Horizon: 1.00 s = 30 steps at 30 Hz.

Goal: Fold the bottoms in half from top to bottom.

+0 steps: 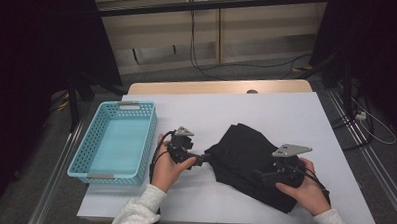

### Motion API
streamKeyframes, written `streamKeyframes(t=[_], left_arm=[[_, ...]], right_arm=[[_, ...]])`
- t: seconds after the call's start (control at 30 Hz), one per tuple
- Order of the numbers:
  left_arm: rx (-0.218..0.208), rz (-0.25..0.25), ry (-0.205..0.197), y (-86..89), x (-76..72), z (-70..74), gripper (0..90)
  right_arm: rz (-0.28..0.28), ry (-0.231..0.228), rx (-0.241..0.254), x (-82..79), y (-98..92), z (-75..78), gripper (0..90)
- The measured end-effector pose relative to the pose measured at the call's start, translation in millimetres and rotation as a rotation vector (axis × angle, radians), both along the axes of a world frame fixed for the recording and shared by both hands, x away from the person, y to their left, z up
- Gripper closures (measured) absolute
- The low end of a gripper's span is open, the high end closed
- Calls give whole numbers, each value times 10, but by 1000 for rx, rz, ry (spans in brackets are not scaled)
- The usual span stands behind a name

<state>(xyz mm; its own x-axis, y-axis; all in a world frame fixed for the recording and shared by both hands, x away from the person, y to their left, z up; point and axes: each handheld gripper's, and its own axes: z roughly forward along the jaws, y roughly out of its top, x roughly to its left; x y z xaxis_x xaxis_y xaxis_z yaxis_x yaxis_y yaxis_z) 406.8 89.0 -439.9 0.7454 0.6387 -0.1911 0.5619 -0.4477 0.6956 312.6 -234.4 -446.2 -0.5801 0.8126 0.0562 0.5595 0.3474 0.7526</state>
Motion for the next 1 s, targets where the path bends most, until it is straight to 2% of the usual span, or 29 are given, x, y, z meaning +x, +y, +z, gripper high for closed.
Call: streamKeyframes(t=[0.1,0.37,0.43,0.57,0.7,0.8,0.9,1.0], left_arm=[[19,-7,9,-57,-5,-46,184],[31,-24,6,-162,31,-134,259],[52,-25,-16,-186,21,-133,292],[31,-18,3,-184,10,-129,466],[11,-17,77,-188,-15,-111,697],[11,-11,107,-175,-14,-100,827],[18,-3,114,-138,5,-67,858],[17,30,91,-65,49,-25,860]], right_arm=[[-9,-4,10,-7,-13,19,202],[-11,0,15,-60,-52,24,205],[-10,0,14,-79,-61,24,207],[-5,-3,16,-103,-71,26,213],[-6,-8,15,-115,-74,34,213],[-6,-11,16,-118,-76,38,214],[-7,-12,13,-116,-74,41,214],[-5,-18,13,-119,-52,52,214]])
